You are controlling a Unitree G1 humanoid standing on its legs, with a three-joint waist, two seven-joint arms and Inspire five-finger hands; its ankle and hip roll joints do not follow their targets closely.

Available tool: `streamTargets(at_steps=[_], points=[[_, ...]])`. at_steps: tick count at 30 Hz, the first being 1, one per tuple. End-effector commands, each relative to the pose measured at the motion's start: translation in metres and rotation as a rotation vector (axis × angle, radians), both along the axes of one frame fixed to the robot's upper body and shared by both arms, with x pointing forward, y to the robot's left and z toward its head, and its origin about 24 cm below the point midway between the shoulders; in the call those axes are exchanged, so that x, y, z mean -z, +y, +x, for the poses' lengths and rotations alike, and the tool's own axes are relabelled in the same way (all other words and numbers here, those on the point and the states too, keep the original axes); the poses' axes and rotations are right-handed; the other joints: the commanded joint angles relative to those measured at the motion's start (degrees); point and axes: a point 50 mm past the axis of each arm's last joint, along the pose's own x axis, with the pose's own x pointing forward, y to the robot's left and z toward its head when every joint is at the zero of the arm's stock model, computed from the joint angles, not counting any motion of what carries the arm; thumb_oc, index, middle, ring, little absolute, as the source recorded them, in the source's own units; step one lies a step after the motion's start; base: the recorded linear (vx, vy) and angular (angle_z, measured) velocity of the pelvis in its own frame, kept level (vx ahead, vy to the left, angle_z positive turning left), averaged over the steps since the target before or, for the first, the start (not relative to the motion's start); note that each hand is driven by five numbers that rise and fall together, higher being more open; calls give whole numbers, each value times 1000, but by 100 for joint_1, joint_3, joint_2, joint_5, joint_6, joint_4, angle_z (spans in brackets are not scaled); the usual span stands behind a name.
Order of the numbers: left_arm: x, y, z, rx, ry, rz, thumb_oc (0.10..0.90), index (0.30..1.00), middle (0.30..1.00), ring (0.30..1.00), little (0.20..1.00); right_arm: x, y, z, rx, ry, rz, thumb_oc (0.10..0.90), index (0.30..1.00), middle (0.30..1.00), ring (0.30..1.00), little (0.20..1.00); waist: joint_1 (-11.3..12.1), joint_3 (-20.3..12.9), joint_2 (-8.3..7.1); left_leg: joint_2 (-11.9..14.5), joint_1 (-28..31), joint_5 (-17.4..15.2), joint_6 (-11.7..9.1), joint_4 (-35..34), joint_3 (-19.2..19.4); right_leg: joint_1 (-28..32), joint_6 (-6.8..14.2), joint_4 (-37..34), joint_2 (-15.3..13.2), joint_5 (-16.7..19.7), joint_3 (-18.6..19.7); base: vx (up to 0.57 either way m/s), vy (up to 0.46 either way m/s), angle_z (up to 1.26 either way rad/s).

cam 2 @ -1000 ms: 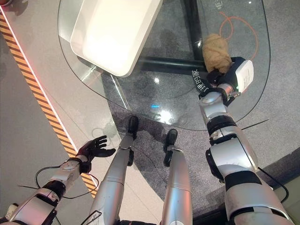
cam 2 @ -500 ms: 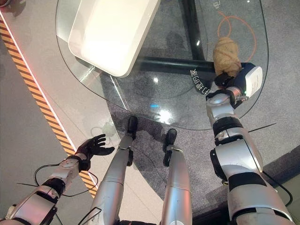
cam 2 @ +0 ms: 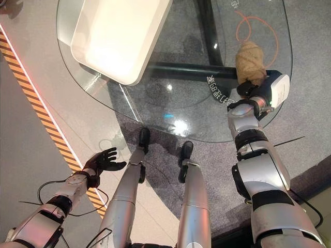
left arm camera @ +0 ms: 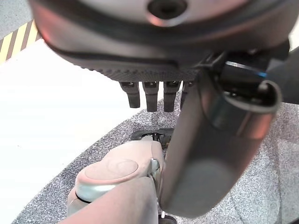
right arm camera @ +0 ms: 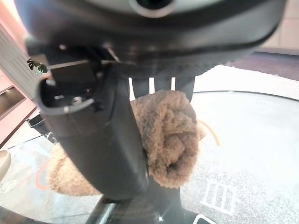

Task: Wipe the table with a cloth and put it in the basket.

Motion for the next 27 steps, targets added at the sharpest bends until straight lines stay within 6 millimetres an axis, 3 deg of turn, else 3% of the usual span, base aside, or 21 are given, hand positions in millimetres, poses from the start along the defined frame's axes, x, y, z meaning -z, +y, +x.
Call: streamTargets(at_steps=[1,2,3,13,18,27], points=[[9,17,-12,-86,31,-30,800,900,900,900,900,-26,-35,-15,82,-38,-216,100,300,300,300,200,43,-127,152,-138,215,-907,374,726,420,181,15,-512,428,428,8,-6,8,-4],[11,13,-12,-82,27,-32,800,900,900,900,900,-36,-13,-6,-14,-51,-293,100,300,300,300,200,57,-127,171,-150,243,-896,369,694,421,202,1,-532,444,410,16,-9,13,-6],[11,11,-12,-78,26,-32,800,900,900,900,900,-39,-3,-2,-52,-55,-324,100,300,300,300,200,66,-127,188,-154,249,-890,367,682,426,207,-9,-537,445,401,17,-8,16,-6],[16,0,-15,-61,16,-43,800,900,900,900,900,-50,65,12,-304,-40,-544,100,300,300,300,200,115,-127,248,-201,268,-841,351,624,457,243,-58,-597,455,363,-6,-1,10,-3],[17,-6,-17,-49,9,-47,800,900,900,900,900,-45,102,14,-451,-15,-646,100,300,300,300,200,136,-127,255,-231,271,-818,350,606,478,258,-84,-629,449,357,-35,0,1,-2],[20,-14,-18,-48,5,-49,800,900,900,900,900,-27,145,9,-636,25,-722,100,300,300,300,200,151,-127,251,-257,280,-787,338,602,502,272,-100,-634,450,354,-49,2,1,0]])
